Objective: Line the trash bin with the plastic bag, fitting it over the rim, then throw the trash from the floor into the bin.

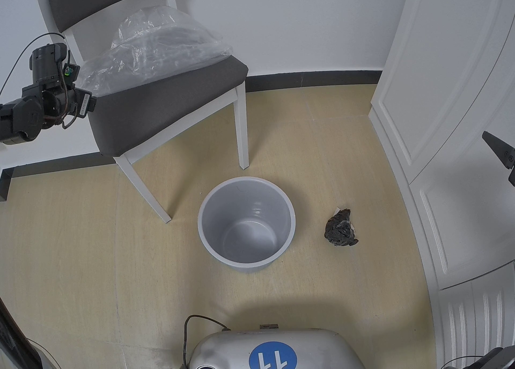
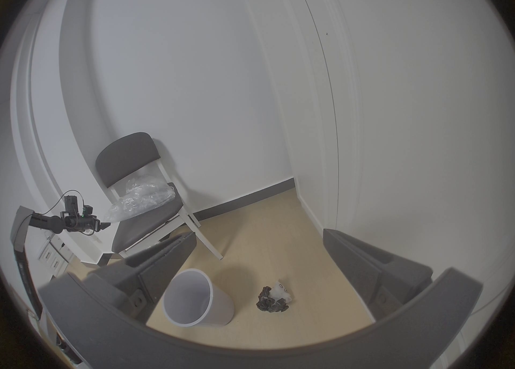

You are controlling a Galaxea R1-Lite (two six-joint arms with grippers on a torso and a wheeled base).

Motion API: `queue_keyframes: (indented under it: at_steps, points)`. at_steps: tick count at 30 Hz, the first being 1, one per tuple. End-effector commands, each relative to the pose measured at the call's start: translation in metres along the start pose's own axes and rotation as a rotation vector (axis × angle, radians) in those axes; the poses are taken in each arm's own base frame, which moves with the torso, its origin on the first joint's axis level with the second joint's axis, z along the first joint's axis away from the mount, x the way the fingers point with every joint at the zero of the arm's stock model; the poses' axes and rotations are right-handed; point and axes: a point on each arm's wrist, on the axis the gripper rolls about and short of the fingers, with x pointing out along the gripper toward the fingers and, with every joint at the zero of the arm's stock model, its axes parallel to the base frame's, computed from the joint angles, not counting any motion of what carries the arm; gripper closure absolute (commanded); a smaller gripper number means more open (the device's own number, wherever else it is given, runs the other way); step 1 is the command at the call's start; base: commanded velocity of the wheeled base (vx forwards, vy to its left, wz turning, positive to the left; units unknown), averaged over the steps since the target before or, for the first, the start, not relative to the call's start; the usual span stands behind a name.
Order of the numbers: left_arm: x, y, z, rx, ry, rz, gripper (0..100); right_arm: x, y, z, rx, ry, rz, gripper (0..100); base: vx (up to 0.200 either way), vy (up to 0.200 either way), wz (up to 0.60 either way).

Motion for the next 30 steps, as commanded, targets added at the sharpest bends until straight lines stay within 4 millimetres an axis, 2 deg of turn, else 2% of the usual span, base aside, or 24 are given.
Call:
queue_keyframes:
  at_steps: [1,7,11,15,19,22,26,27,30]
  points:
    - [-0.011,0.01,0.009,-0.008,-0.021,0.013,0,0.0,0.0,0.0,0.0,0.001,0.0,0,0.0,0.0,0.0]
    - [-0.009,0.023,0.013,-0.018,0.037,0.01,0,0.0,0.0,0.0,0.0,0.0,-0.002,0,0.0,0.0,0.0]
    - [0.001,0.024,0.013,-0.038,0.04,0.022,0,0.0,0.0,0.0,0.001,-0.001,-0.001,0,0.0,0.0,0.0]
    - [0.001,0.024,0.01,-0.037,0.048,0.018,0,0.0,0.0,0.0,0.001,-0.001,-0.001,0,0.0,0.0,0.0]
    - [-0.008,0.008,-0.001,-0.03,0.09,-0.036,0,0.0,0.0,0.0,0.0,-0.001,-0.001,0,0.0,0.0,0.0]
    - [-0.016,-0.013,-0.009,-0.007,0.114,-0.095,0,0.001,0.0,0.0,0.0,0.002,-0.002,0,0.0,0.0,0.0]
    - [-0.014,-0.031,-0.011,-0.015,0.117,-0.133,0,0.001,0.0,0.0,0.0,0.002,-0.001,0,0.0,0.0,0.0]
    - [-0.009,-0.041,-0.013,-0.026,0.115,-0.149,0,0.0,0.0,0.0,0.001,0.0,-0.002,0,0.0,0.0,0.0]
    - [0.001,-0.053,-0.015,-0.036,0.095,-0.151,0,0.0,0.0,0.0,0.001,-0.001,-0.001,0,0.0,0.0,0.0]
